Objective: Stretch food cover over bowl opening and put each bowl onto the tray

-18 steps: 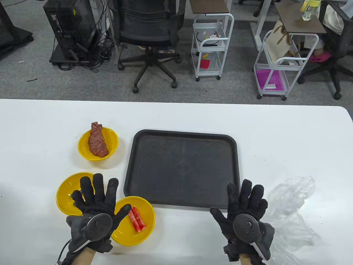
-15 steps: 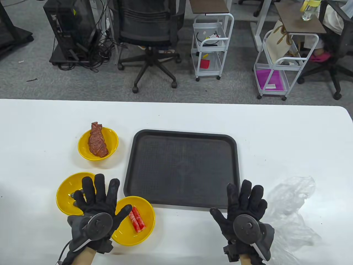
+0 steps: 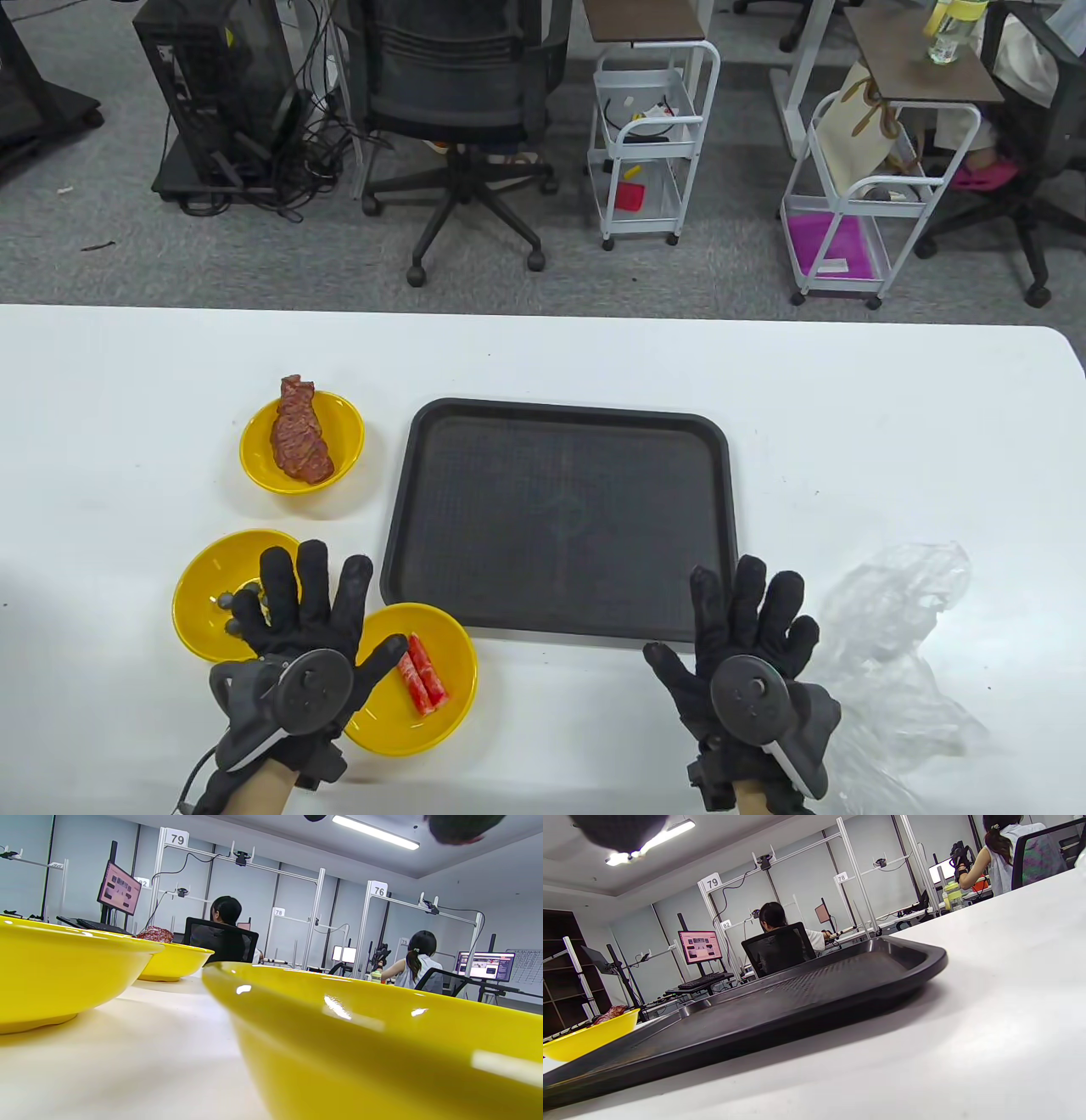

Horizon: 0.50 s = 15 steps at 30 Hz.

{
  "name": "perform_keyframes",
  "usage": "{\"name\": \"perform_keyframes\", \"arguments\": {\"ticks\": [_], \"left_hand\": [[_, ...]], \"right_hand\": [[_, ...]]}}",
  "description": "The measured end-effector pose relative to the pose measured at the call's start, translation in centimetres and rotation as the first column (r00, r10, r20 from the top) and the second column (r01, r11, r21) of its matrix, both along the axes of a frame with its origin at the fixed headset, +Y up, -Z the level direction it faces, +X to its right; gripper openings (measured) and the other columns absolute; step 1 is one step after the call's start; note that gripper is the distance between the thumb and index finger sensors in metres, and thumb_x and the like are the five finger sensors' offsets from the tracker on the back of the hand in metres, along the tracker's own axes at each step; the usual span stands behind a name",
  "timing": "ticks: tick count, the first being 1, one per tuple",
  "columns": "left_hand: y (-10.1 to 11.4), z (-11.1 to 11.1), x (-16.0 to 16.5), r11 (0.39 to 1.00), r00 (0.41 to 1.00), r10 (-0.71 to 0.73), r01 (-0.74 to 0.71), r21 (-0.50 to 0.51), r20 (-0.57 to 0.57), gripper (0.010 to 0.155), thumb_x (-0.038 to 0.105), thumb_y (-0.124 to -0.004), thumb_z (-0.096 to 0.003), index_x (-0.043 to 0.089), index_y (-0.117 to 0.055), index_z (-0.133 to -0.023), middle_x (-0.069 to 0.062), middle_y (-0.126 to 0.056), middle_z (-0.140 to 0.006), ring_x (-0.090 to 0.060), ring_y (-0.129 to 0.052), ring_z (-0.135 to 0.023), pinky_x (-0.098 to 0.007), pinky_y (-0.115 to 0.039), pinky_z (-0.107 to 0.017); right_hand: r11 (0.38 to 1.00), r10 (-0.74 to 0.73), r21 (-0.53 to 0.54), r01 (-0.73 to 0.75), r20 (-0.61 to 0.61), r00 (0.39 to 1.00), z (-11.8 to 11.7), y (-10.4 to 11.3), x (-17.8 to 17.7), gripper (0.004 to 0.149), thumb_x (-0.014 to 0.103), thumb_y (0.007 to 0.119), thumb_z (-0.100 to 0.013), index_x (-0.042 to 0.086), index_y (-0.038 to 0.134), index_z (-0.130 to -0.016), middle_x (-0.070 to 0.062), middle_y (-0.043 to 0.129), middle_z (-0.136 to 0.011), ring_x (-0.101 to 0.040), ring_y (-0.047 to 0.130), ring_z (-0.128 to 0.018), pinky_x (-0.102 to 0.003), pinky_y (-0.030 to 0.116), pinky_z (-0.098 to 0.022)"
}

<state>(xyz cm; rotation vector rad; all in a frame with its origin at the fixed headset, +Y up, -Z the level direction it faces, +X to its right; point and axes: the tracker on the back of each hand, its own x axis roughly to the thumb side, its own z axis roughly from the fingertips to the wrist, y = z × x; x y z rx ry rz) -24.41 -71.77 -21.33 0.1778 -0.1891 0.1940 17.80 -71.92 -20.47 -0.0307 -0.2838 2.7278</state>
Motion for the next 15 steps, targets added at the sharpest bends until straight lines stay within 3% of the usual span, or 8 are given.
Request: {"name": "perform_keyframes", "arguments": {"ticks": [8, 15], "left_hand": [[-0.05, -0.08, 0.08, 1.000, 1.000, 0.016, -0.016, -0.017, 0.006, 0.085, 0.071, -0.051, -0.0503, 0.023, -0.026, -0.116, -0.031, -0.014, -0.119, -0.062, -0.010, -0.102, -0.085, -0.019, -0.054], [-0.13, 0.09, 0.15, 0.999, 0.999, 0.037, -0.037, -0.014, -0.006, 0.083, 0.068, -0.053, -0.0502, 0.018, -0.044, -0.115, -0.033, -0.035, -0.119, -0.062, -0.034, -0.104, -0.085, -0.026, -0.055]], "right_hand": [[1.000, -0.001, -0.008, 0.001, -0.006, 1.000, -0.02, -0.03, 0.04, 0.085, 0.070, 0.065, -0.043, 0.050, 0.006, -0.101, 0.000, -0.003, -0.113, -0.041, -0.013, -0.103, -0.071, 0.010, -0.067], [0.998, -0.061, -0.019, 0.060, -0.021, 0.998, 0.21, 0.10, 0.30, 0.085, 0.069, 0.065, -0.043, 0.049, 0.008, -0.102, 0.000, -0.001, -0.114, -0.041, -0.012, -0.103, -0.070, 0.010, -0.067]]}}
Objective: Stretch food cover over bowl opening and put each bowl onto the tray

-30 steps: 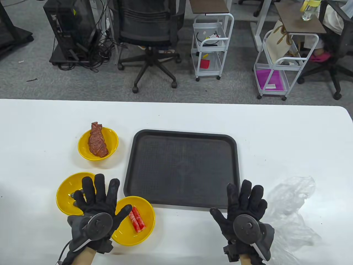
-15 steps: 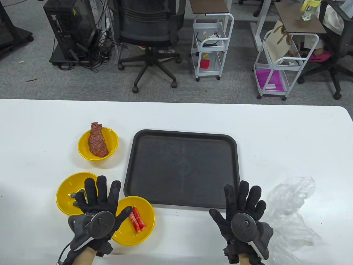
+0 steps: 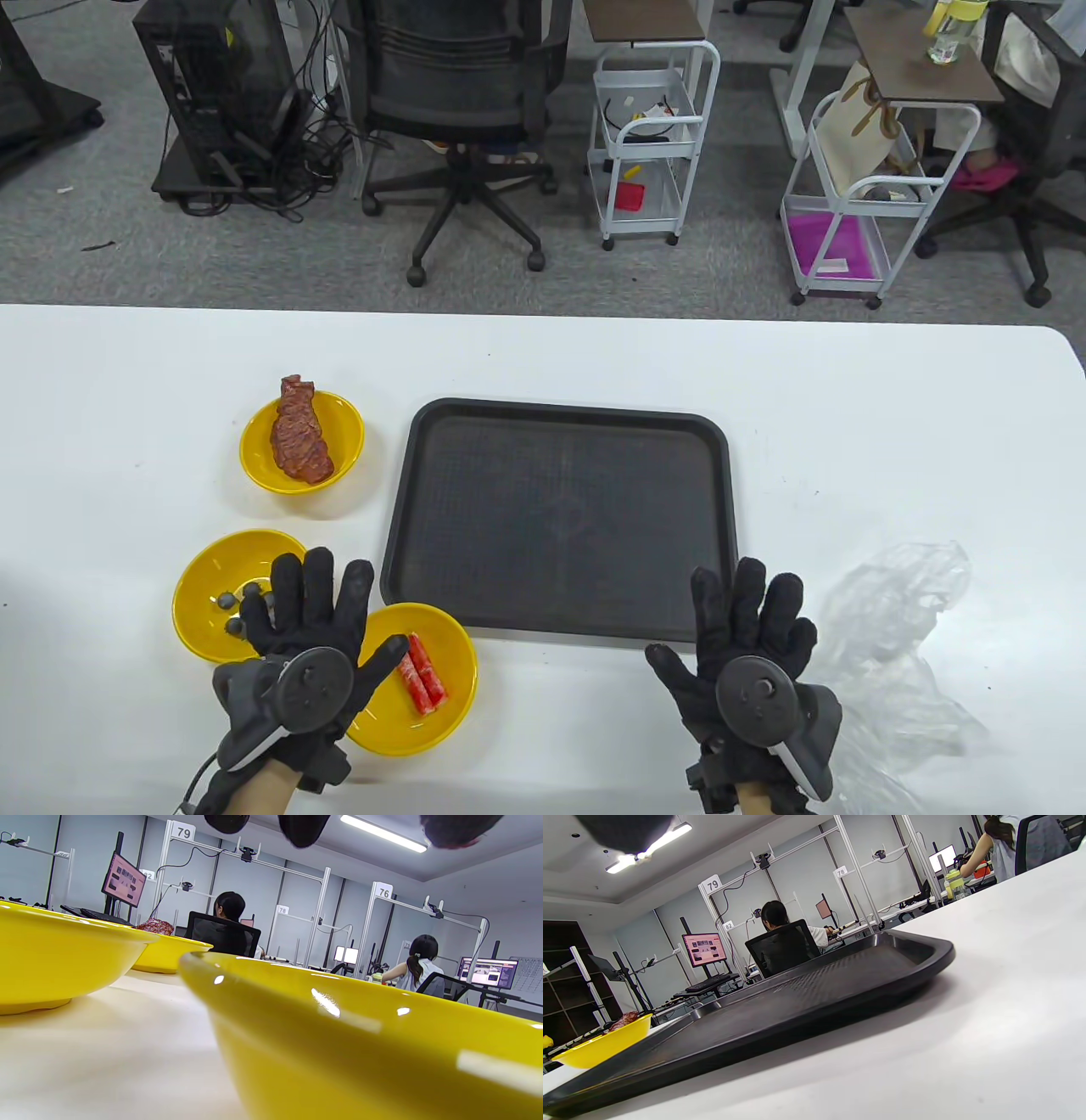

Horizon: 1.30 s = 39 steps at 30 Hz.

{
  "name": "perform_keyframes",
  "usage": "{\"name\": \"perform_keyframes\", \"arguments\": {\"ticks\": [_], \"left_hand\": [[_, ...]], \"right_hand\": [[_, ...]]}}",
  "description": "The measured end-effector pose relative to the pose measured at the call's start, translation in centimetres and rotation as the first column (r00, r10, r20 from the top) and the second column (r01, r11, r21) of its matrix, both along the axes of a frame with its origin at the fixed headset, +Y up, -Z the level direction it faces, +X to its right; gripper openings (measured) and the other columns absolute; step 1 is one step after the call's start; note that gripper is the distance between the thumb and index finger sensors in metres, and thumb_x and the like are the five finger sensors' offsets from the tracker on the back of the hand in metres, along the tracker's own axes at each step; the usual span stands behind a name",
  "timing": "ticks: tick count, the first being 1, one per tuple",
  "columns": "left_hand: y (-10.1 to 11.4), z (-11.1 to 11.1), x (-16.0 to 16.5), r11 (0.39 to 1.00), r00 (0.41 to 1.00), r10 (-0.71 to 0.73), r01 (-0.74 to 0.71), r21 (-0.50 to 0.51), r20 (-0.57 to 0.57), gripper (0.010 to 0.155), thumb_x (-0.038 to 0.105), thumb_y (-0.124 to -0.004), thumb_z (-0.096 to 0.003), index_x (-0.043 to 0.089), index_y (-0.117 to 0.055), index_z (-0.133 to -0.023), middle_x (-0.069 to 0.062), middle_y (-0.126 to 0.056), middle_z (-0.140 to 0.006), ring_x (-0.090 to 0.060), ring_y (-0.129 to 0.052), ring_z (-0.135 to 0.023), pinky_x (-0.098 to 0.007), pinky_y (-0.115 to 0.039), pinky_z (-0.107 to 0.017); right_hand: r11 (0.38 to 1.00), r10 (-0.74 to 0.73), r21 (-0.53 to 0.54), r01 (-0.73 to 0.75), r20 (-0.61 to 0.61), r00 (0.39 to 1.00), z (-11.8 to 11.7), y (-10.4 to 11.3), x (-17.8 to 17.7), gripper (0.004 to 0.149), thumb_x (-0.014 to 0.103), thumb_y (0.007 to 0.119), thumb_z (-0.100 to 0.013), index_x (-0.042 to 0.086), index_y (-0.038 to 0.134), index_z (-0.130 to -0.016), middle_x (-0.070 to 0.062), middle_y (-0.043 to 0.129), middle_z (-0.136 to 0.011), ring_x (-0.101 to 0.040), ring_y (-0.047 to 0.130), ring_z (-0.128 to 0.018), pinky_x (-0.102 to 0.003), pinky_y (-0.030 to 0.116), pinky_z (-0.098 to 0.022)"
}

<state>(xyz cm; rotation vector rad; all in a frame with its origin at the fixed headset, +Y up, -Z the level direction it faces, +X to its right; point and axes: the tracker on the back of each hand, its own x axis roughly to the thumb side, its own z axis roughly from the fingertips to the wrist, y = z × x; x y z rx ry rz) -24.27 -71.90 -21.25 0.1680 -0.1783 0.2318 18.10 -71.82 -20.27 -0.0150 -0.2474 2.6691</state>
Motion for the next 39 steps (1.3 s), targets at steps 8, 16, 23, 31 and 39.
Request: {"name": "perform_keyframes", "arguments": {"ticks": [8, 16, 23, 31, 39], "left_hand": [[0.9, 0.2, -0.7, 0.998, 0.993, -0.043, 0.039, -0.039, -0.111, 0.079, 0.063, -0.061, -0.0499, 0.016, -0.053, -0.113, -0.034, -0.038, -0.118, -0.064, -0.029, -0.102, -0.084, -0.024, -0.056], [2.9, 0.9, -2.4, 0.999, 0.969, -0.044, 0.047, 0.005, -0.245, 0.050, 0.047, -0.067, -0.0505, 0.017, -0.099, -0.075, -0.006, -0.114, -0.053, -0.022, -0.107, -0.038, -0.055, -0.081, -0.050], [-0.3, -0.4, -2.0, 0.820, 0.973, -0.088, -0.052, -0.570, -0.215, 0.069, 0.053, -0.064, -0.0515, 0.001, -0.080, -0.094, -0.014, -0.112, -0.058, -0.017, -0.105, -0.028, -0.048, -0.083, -0.044], [-3.0, -1.7, -2.0, 0.799, 0.928, 0.217, -0.347, -0.491, -0.303, 0.048, 0.033, -0.075, -0.0469, 0.003, -0.083, -0.084, -0.008, -0.112, -0.048, -0.011, -0.105, -0.022, -0.044, -0.087, -0.041], [-2.3, -1.8, 3.1, 0.809, 0.956, 0.260, -0.293, -0.510, -0.135, 0.049, 0.034, -0.074, -0.0466, 0.003, -0.083, -0.083, -0.006, -0.113, -0.047, -0.010, -0.106, -0.022, -0.043, -0.088, -0.042]], "right_hand": [[0.999, -0.035, 0.031, 0.036, -0.032, 0.999, 0.3, 0.5, -0.2, 0.084, 0.068, 0.065, -0.043, 0.048, 0.010, -0.103, -0.001, 0.001, -0.115, -0.041, -0.011, -0.103, -0.070, 0.010, -0.067], [0.998, -0.044, 0.042, 0.044, -0.018, 0.999, 0.7, 0.7, -0.1, 0.084, 0.068, 0.065, -0.044, 0.048, 0.008, -0.102, -0.002, 0.001, -0.115, -0.042, -0.011, -0.103, -0.070, 0.011, -0.067], [0.984, -0.144, 0.105, 0.143, 0.004, 0.990, 1.6, 1.7, 1.3, 0.083, 0.067, 0.065, -0.044, 0.047, 0.009, -0.103, -0.002, 0.003, -0.115, -0.042, -0.010, -0.103, -0.070, 0.011, -0.067], [0.941, -0.264, 0.215, 0.262, -0.020, 0.964, 3.1, 3.0, 2.3, 0.083, 0.066, 0.065, -0.045, 0.046, 0.011, -0.104, -0.003, 0.004, -0.116, -0.043, -0.010, -0.103, -0.069, 0.011, -0.067], [0.902, -0.355, 0.255, 0.350, -0.027, 0.935, 3.4, 3.5, 3.2, 0.082, 0.066, 0.065, -0.045, 0.046, 0.013, -0.105, -0.003, 0.005, -0.116, -0.043, -0.010, -0.103, -0.069, 0.011, -0.067]]}}
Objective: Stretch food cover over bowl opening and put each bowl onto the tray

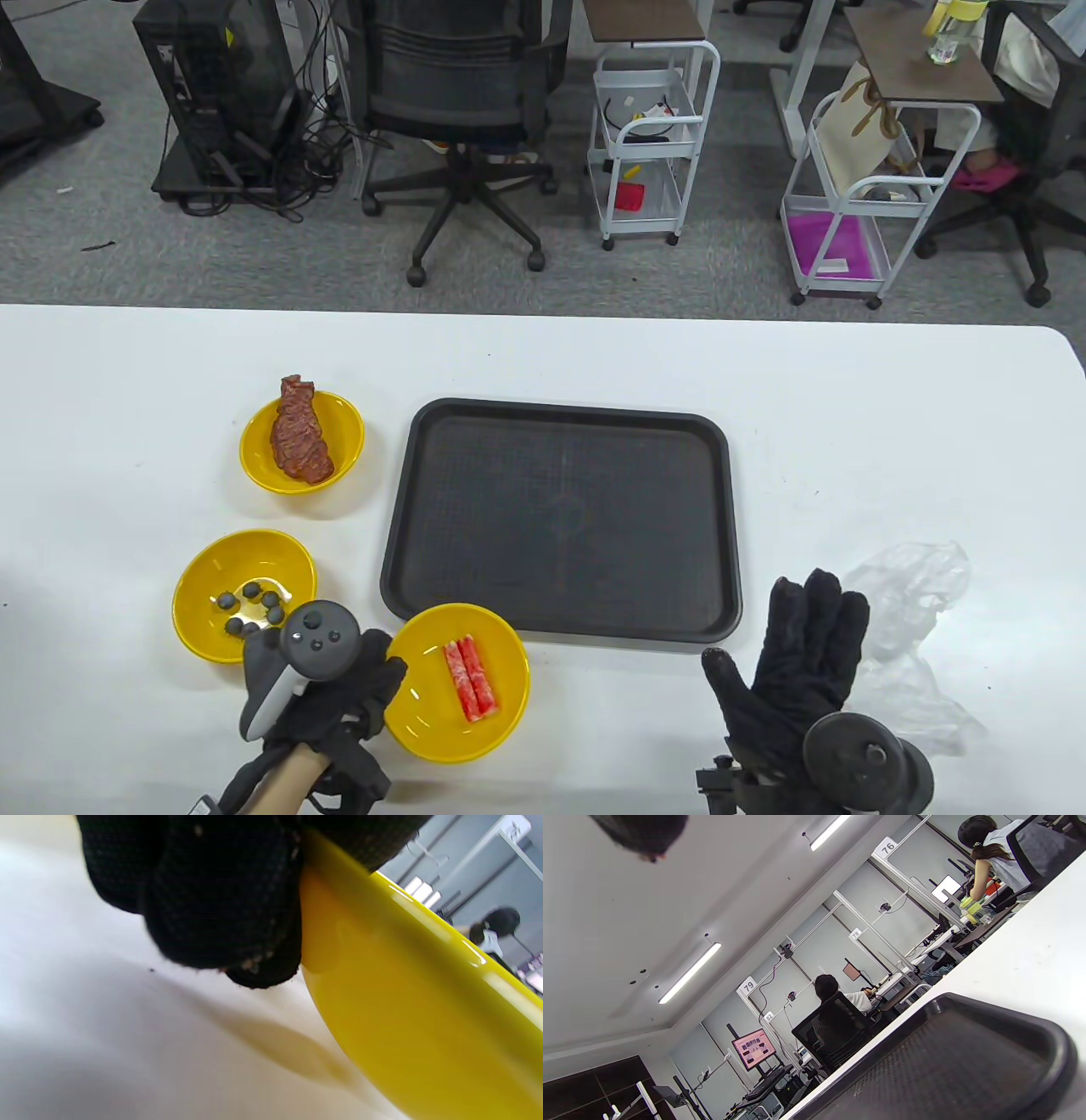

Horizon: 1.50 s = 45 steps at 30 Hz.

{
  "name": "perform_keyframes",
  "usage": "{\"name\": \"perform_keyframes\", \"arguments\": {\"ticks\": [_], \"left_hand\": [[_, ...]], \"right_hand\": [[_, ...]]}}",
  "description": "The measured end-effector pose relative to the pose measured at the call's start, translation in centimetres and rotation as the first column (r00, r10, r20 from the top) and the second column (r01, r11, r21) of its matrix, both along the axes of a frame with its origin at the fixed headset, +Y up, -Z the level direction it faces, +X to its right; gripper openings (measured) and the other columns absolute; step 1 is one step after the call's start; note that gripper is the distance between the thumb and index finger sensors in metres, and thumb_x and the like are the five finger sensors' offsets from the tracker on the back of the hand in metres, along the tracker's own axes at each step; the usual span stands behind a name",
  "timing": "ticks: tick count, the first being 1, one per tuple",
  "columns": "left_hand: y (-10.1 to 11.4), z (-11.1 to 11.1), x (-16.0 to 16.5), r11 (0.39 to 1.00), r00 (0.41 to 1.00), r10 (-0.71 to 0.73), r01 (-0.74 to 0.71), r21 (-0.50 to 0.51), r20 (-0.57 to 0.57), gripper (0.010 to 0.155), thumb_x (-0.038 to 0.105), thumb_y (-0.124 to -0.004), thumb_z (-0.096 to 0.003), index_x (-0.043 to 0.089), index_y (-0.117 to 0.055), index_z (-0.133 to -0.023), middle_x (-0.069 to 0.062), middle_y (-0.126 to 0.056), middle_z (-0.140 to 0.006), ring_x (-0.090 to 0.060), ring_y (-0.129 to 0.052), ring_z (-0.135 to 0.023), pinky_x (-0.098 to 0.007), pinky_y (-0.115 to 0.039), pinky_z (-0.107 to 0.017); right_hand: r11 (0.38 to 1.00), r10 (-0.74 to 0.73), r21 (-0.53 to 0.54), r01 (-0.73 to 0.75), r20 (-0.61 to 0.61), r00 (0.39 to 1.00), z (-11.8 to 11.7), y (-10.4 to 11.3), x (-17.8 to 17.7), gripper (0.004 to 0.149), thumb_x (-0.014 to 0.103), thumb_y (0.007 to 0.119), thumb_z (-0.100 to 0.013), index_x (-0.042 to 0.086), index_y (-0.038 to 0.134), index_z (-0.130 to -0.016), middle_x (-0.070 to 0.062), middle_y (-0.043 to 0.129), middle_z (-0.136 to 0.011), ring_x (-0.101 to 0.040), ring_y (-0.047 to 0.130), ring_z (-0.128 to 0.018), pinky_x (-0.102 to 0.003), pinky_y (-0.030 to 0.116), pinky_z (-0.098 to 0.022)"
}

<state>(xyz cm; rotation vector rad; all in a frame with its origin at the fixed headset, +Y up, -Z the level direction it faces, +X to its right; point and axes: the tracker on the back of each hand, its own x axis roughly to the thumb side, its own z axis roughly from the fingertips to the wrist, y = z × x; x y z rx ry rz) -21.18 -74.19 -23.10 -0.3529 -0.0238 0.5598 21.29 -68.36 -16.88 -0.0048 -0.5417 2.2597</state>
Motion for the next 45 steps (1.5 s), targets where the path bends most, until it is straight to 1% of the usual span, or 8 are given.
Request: {"name": "perform_keyframes", "arguments": {"ticks": [6, 13, 20, 23, 28, 36, 41, 45], "left_hand": [[0.0, -0.4, 3.8, 0.987, 0.983, -0.154, 0.148, 0.064, 0.104, 0.049, 0.035, -0.073, -0.0467, 0.004, -0.083, -0.083, -0.004, -0.113, -0.047, -0.008, -0.106, -0.022, -0.041, -0.088, -0.042], [-1.4, -0.6, 2.4, 0.999, 0.998, -0.031, 0.030, 0.022, 0.055, 0.054, 0.039, -0.071, -0.0482, 0.004, -0.081, -0.088, -0.007, -0.112, -0.052, -0.013, -0.106, -0.026, -0.045, -0.085, -0.043], [1.2, 0.7, 0.7, 0.957, 0.999, -0.018, 0.026, 0.288, -0.031, 0.074, 0.056, -0.062, -0.0497, 0.007, -0.060, -0.105, -0.023, -0.089, -0.094, -0.037, -0.097, -0.070, -0.065, -0.068, -0.057], [2.0, 1.1, 0.4, 0.942, 0.999, 0.007, 0.004, 0.335, -0.032, 0.077, 0.058, -0.059, -0.0506, 0.009, -0.049, -0.109, -0.027, -0.070, -0.108, -0.046, -0.078, -0.090, -0.074, -0.055, -0.061], [2.0, 1.0, 0.3, 0.946, 0.998, 0.064, -0.061, 0.318, -0.001, 0.076, 0.057, -0.059, -0.0509, 0.008, -0.050, -0.109, -0.029, -0.066, -0.109, -0.050, -0.073, -0.092, -0.074, -0.053, -0.061], [1.7, 0.8, 0.4, 0.955, 0.996, 0.089, -0.092, 0.283, 0.024, 0.074, 0.056, -0.059, -0.0511, 0.008, -0.053, -0.108, -0.030, -0.066, -0.109, -0.051, -0.072, -0.092, -0.075, -0.052, -0.061], [1.3, 0.6, 0.2, 0.960, 0.992, 0.118, -0.122, 0.253, 0.034, 0.074, 0.056, -0.058, -0.0514, 0.008, -0.055, -0.108, -0.030, -0.066, -0.109, -0.051, -0.072, -0.092, -0.075, -0.052, -0.060], [1.3, 0.5, 0.3, 0.960, 0.992, 0.116, -0.122, 0.250, 0.041, 0.073, 0.056, -0.058, -0.0513, 0.008, -0.056, -0.107, -0.030, -0.066, -0.109, -0.051, -0.073, -0.092, -0.075, -0.051, -0.060]], "right_hand": [[1.000, 0.013, -0.010, -0.013, 0.013, 1.000, 0.0, -0.1, 0.0, 0.082, 0.066, 0.065, -0.045, 0.046, 0.013, -0.105, -0.003, 0.005, -0.116, -0.043, -0.010, -0.103, -0.069, 0.011, -0.067], [0.999, -0.028, 0.048, 0.026, 0.040, 0.999, 0.3, 0.2, 0.1, 0.082, 0.064, 0.068, -0.045, 0.044, 0.019, -0.108, -0.005, 0.012, -0.118, -0.045, -0.005, -0.105, -0.069, 0.011, -0.068], [0.888, -0.450, 0.224, 0.401, 0.248, 0.858, 4.0, 2.0, 6.3, 0.070, 0.057, 0.075, -0.047, 0.041, 0.052, -0.111, -0.001, 0.033, -0.122, -0.041, 0.009, -0.113, -0.062, 0.010, -0.075], [0.904, -0.419, 0.097, 0.416, 0.388, 0.821, 5.0, 1.5, 9.0, 0.076, 0.055, 0.080, -0.045, 0.035, 0.051, -0.113, -0.005, 0.031, -0.123, -0.043, 0.006, -0.111, -0.062, 0.007, -0.074], [0.905, -0.029, -0.332, 0.267, 0.578, 0.815, 3.6, -0.3, 10.9, 0.083, 0.043, 0.092, -0.039, 0.025, 0.056, -0.112, -0.011, 0.029, -0.121, -0.046, 0.006, -0.108, -0.063, 0.006, -0.072], [0.827, 0.088, -0.558, 0.060, 0.235, 0.968, 1.0, -0.7, 8.5, 0.075, 0.023, 0.102, -0.029, 0.003, 0.083, -0.099, -0.027, 0.037, -0.113, -0.053, 0.012, -0.100, -0.065, 0.009, -0.067], [0.729, 0.487, -0.614, -0.302, 0.157, 0.859, 0.4, -0.4, 4.1, 0.075, 0.014, 0.107, -0.021, -0.022, 0.093, -0.085, -0.039, 0.057, -0.105, -0.061, 0.030, -0.096, -0.071, 0.022, -0.065], [0.568, 0.592, -0.742, -0.357, 0.067, 0.803, -1.5, -2.0, 3.3, 0.037, 0.005, 0.097, -0.035, -0.011, 0.103, -0.068, -0.030, 0.068, -0.100, -0.056, 0.040, -0.095, -0.068, 0.025, -0.067]]}}
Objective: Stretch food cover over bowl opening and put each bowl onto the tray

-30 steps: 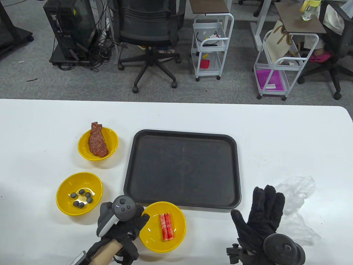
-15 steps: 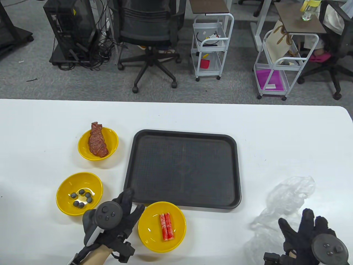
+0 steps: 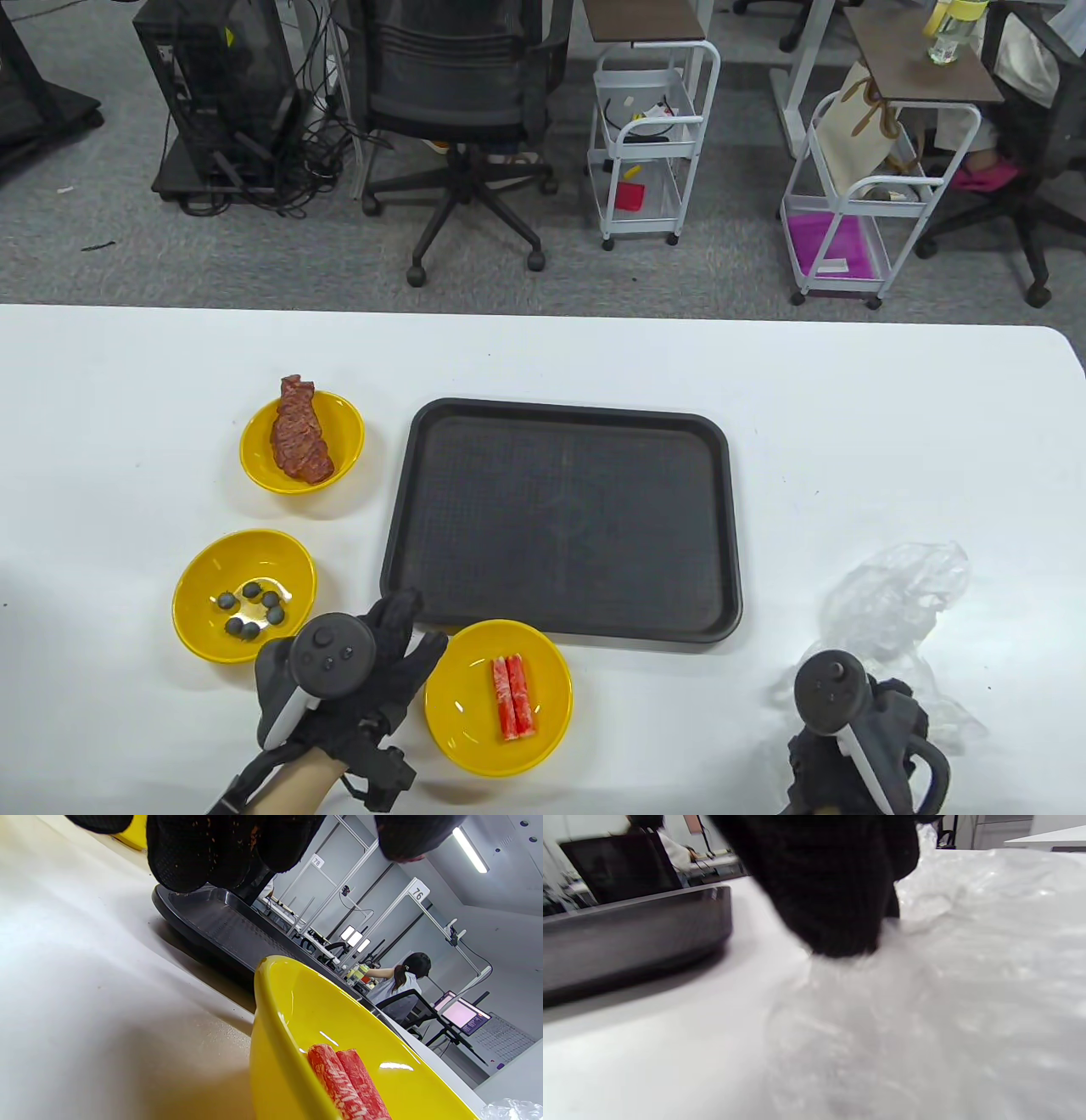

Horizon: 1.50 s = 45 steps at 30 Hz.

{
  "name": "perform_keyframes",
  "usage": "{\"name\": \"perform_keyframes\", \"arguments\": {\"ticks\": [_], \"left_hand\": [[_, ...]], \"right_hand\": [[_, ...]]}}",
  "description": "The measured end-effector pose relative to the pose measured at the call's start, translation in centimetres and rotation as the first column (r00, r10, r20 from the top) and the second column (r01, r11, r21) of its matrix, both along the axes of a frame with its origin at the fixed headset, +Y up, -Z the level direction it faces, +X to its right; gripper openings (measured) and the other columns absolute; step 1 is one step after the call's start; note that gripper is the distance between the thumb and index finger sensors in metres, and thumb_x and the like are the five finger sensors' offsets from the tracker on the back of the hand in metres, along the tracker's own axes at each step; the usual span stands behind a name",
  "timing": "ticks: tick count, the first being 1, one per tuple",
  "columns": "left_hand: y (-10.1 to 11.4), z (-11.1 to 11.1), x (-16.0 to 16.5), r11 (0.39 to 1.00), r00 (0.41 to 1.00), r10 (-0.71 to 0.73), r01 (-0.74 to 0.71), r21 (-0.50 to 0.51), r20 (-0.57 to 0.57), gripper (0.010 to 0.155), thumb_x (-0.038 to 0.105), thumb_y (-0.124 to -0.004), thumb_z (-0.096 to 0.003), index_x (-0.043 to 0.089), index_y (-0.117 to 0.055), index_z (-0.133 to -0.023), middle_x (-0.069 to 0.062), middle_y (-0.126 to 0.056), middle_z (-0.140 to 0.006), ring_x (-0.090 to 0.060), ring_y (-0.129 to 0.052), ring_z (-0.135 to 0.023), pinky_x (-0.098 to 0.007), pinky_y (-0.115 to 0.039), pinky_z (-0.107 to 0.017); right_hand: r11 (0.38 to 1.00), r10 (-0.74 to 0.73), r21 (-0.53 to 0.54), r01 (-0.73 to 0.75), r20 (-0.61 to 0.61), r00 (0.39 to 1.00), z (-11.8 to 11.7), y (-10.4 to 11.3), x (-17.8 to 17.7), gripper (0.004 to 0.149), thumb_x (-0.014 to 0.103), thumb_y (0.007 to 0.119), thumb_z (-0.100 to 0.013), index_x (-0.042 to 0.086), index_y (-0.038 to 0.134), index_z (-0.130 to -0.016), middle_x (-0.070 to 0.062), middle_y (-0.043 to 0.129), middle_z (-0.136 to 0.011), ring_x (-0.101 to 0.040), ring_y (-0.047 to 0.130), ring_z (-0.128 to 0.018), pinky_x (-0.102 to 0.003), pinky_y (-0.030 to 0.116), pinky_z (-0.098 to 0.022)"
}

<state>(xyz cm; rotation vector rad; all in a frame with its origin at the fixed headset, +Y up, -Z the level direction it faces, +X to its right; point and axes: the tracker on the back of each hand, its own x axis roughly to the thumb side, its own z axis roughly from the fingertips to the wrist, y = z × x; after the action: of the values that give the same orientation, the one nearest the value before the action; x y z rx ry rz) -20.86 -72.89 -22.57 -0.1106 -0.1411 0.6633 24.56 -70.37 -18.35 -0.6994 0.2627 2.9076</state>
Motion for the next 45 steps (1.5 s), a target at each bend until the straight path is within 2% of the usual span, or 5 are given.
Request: {"name": "perform_keyframes", "arguments": {"ticks": [12, 22, 30, 35, 45], "left_hand": [[0.0, 0.3, 0.3, 0.998, 0.997, 0.070, -0.070, 0.004, 0.038, 0.072, 0.055, -0.057, -0.0516, 0.010, -0.059, -0.106, -0.027, -0.070, -0.108, -0.049, -0.075, -0.092, -0.075, -0.052, -0.061], [3.5, 1.4, 2.7, 0.880, 0.853, 0.356, -0.443, 0.169, 0.383, 0.088, 0.076, -0.051, -0.0476, 0.010, -0.083, -0.096, -0.025, -0.093, -0.095, -0.048, -0.087, -0.078, -0.079, -0.043, -0.060], [2.4, 0.5, 7.3, 0.680, 0.570, 0.724, -0.686, -0.261, 0.389, 0.084, 0.069, -0.059, -0.0512, 0.009, -0.061, -0.110, -0.025, -0.077, -0.108, -0.047, -0.078, -0.091, -0.076, -0.048, -0.062], [0.6, -0.3, 6.7, 0.532, 0.491, 0.845, -0.810, -0.247, 0.210, 0.041, 0.035, -0.070, -0.0516, 0.026, -0.076, -0.091, -0.009, -0.094, -0.089, -0.032, -0.094, -0.077, -0.067, -0.065, -0.061], [0.2, -0.9, 4.9, 0.262, 0.206, 0.958, -0.911, -0.319, 0.198, 0.040, 0.034, -0.064, -0.0542, 0.033, -0.067, -0.094, 0.004, -0.100, -0.070, -0.007, -0.101, -0.046, -0.047, -0.082, -0.058]], "right_hand": [[0.902, -0.147, 0.406, 0.147, -0.032, 0.989, 2.9, 3.7, -0.3, 0.040, 0.019, 0.080, -0.044, -0.001, 0.086, -0.078, -0.016, 0.061, -0.102, -0.047, 0.040, -0.101, -0.064, 0.027, -0.071], [0.306, -0.495, 0.425, 0.852, -0.693, 0.524, 4.2, 8.9, -7.8, 0.041, 0.028, 0.074, -0.046, 0.009, 0.081, -0.082, -0.010, 0.057, -0.104, -0.043, 0.044, -0.101, -0.062, 0.033, -0.071], [0.573, -0.158, 0.494, 0.654, -0.717, 0.679, 0.8, 4.6, -16.0, 0.041, 0.036, 0.069, -0.050, 0.017, 0.073, -0.086, -0.006, 0.050, -0.105, -0.039, 0.044, -0.100, -0.059, 0.036, -0.070], [0.581, -0.257, 0.387, 0.716, -0.748, 0.612, 0.6, 2.6, -17.6, 0.040, 0.036, 0.068, -0.051, 0.017, 0.072, -0.086, -0.006, 0.048, -0.105, -0.039, 0.043, -0.100, -0.058, 0.036, -0.070], [0.533, -0.331, 0.306, 0.789, -0.782, 0.527, 0.9, 1.6, -16.7, 0.040, 0.039, 0.067, -0.050, 0.022, 0.072, -0.087, -0.004, 0.048, -0.106, -0.038, 0.043, -0.101, -0.059, 0.035, -0.070]]}}
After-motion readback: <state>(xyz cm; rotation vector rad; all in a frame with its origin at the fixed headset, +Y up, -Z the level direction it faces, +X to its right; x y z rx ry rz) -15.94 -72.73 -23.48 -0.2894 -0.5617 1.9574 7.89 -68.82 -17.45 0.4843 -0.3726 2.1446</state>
